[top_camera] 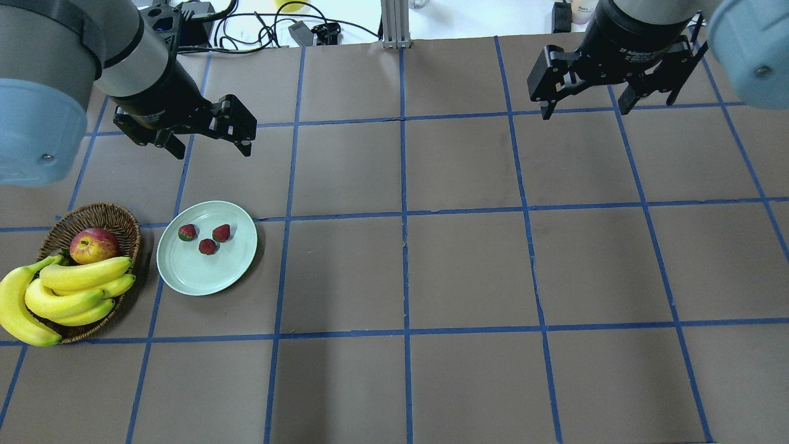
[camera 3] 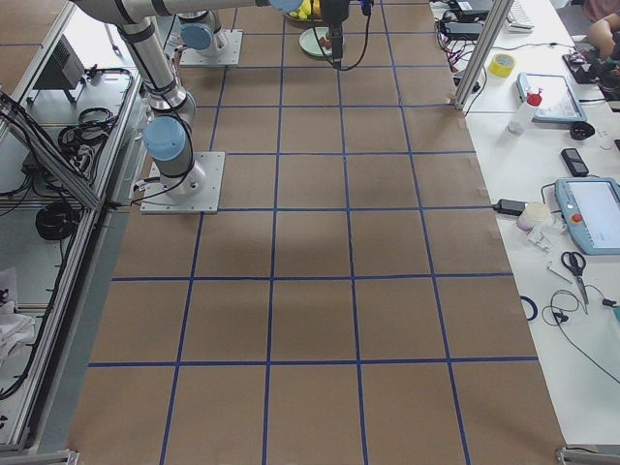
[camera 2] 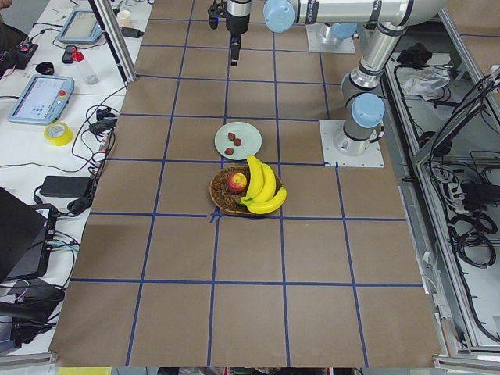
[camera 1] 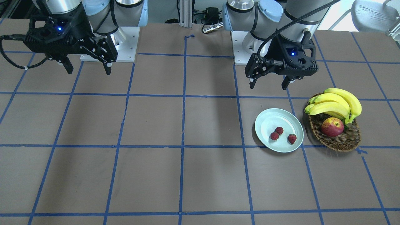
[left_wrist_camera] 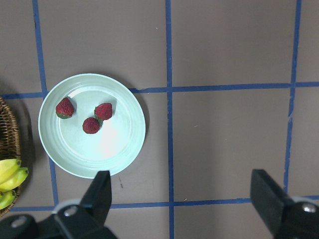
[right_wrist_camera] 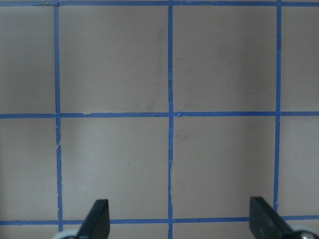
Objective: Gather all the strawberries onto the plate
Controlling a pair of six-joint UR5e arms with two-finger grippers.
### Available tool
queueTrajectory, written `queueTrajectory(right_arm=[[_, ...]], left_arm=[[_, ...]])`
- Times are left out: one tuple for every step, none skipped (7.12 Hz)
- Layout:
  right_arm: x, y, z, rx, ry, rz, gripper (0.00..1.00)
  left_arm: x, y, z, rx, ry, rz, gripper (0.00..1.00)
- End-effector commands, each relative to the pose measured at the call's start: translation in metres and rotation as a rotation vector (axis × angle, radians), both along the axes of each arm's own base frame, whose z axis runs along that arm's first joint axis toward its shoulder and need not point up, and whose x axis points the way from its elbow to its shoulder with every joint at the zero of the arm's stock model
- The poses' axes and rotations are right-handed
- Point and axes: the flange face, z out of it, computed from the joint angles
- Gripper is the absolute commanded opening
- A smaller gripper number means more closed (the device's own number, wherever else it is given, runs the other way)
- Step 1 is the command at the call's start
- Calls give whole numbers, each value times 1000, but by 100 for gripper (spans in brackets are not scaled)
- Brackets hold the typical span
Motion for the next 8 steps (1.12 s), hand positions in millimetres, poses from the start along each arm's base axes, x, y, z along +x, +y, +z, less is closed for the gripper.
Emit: queueTrajectory(right_arm=[[0,0,0,-1,0,0,100],[0,0,1,-1,0,0,100],[0,0,1,-1,0,0,100],[0,0,0,1,0,0,100],[0,0,0,-1,0,0,100],[0,0,0,-1,0,0,100],[0,0,0,1,0,0,100],[0,0,0,1,0,0,100]], left_arm=[[-4,5,7,-16,5,16,100],[-5,7,11,-23,8,25,100],[-4,7,11,-23,6,27,100],[-4,8,17,-35,5,27,100],[-4,8,19,-36,4,27,100],[-4,9,23,-46,7,27,100],[-4,7,25,-48,7,27,100],[-4,7,24,-45,5,25,100]])
